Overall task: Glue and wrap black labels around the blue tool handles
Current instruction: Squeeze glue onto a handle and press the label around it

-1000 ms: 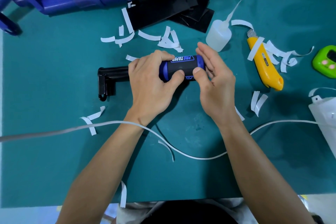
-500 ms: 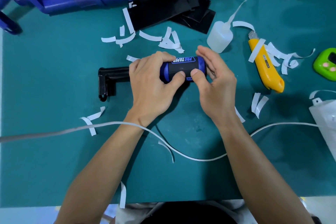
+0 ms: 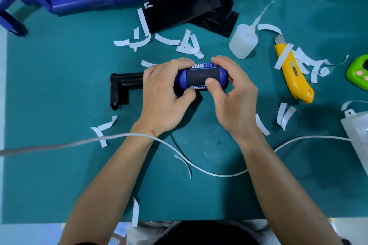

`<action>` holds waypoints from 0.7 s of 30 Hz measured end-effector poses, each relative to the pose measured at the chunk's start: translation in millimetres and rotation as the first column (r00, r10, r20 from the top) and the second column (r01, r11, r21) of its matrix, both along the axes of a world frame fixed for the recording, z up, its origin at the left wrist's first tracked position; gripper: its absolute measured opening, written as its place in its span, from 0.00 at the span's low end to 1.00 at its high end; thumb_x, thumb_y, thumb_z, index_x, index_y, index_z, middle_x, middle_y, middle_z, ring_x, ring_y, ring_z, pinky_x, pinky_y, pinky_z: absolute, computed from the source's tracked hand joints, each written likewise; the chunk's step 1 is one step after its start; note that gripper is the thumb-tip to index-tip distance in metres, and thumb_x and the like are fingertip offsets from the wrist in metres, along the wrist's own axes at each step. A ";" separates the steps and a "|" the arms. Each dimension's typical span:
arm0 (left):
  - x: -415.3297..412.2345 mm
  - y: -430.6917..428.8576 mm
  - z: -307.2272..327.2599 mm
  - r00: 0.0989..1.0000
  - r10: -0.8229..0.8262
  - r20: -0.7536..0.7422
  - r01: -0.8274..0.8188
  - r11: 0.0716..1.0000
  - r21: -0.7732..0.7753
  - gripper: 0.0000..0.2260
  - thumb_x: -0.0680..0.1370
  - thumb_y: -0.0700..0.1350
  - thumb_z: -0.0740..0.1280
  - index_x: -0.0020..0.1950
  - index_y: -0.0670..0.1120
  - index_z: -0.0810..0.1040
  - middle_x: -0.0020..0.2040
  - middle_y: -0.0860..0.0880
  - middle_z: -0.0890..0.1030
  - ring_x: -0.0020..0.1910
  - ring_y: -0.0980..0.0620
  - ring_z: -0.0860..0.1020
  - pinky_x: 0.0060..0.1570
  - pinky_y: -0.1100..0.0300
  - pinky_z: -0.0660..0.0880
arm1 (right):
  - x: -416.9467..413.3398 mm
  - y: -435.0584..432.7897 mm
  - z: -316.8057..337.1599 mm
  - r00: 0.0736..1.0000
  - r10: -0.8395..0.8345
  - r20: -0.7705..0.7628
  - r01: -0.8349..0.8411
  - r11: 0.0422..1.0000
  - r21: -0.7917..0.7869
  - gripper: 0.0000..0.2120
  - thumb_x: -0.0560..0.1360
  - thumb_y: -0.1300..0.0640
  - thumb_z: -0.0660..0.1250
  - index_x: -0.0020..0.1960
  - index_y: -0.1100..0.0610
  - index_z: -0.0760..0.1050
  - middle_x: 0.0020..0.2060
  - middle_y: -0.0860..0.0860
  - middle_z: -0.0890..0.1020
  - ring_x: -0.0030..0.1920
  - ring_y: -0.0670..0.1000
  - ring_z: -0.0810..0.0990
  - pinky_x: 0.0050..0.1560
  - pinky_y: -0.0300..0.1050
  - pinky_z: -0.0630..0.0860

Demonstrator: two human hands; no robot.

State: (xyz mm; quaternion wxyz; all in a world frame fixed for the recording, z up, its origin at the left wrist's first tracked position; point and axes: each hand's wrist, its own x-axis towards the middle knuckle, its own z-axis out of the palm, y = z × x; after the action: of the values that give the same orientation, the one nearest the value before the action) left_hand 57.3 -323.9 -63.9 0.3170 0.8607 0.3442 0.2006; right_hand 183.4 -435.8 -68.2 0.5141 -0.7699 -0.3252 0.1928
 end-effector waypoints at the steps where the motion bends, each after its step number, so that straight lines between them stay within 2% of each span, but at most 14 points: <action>1: -0.7 0.6 0.8 1.000 -0.004 -0.001 0.004 1.000 -0.015 0.22 0.71 0.49 0.70 0.65 0.53 0.77 0.62 0.65 0.78 0.62 0.60 0.75 0.69 0.62 0.59 | 0.1 -0.2 0.2 1.000 0.001 0.001 -0.001 1.000 -0.001 0.19 0.77 0.62 0.70 0.68 0.56 0.79 0.64 0.47 0.81 0.66 0.44 0.78 0.68 0.40 0.73; 7: -2.1 6.2 1.3 0.999 -0.032 -0.033 0.030 0.998 -0.063 0.19 0.74 0.50 0.68 0.65 0.56 0.75 0.63 0.63 0.79 0.62 0.60 0.74 0.69 0.64 0.57 | 0.4 -0.3 -0.8 1.000 0.005 -0.011 -0.005 1.000 0.000 0.19 0.77 0.62 0.69 0.68 0.54 0.79 0.66 0.48 0.80 0.68 0.44 0.77 0.69 0.39 0.72; 15: -0.3 5.3 0.9 0.999 -0.001 -0.036 -0.001 0.998 -0.071 0.17 0.75 0.51 0.68 0.64 0.57 0.75 0.61 0.62 0.80 0.60 0.59 0.74 0.69 0.66 0.55 | -0.4 0.5 0.0 1.000 0.000 -0.002 0.000 1.000 0.001 0.19 0.77 0.62 0.69 0.68 0.56 0.79 0.66 0.49 0.81 0.68 0.45 0.77 0.70 0.42 0.73; 18: 2.0 3.8 1.7 0.999 0.020 -0.036 -0.022 0.998 -0.064 0.17 0.74 0.50 0.67 0.63 0.57 0.75 0.60 0.61 0.80 0.60 0.59 0.74 0.68 0.66 0.56 | -5.2 2.9 0.9 0.999 -0.034 0.040 0.034 0.999 -0.006 0.18 0.77 0.61 0.70 0.67 0.57 0.78 0.64 0.50 0.81 0.66 0.43 0.78 0.68 0.35 0.71; 21: 2.9 2.1 1.7 0.999 0.036 -0.026 -0.037 0.998 -0.055 0.16 0.74 0.50 0.66 0.63 0.56 0.76 0.60 0.61 0.81 0.59 0.58 0.75 0.68 0.66 0.56 | -10.7 5.2 0.5 0.995 -0.048 0.083 0.050 0.999 -0.016 0.19 0.76 0.59 0.73 0.66 0.58 0.77 0.61 0.47 0.80 0.60 0.35 0.75 0.62 0.27 0.67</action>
State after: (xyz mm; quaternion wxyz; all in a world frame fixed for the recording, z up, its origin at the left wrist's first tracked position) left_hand 60.2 -321.8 -62.2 0.3328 0.8476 0.3690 0.1861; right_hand 172.7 -430.6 -67.6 0.4980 -0.7894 -0.3256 0.1510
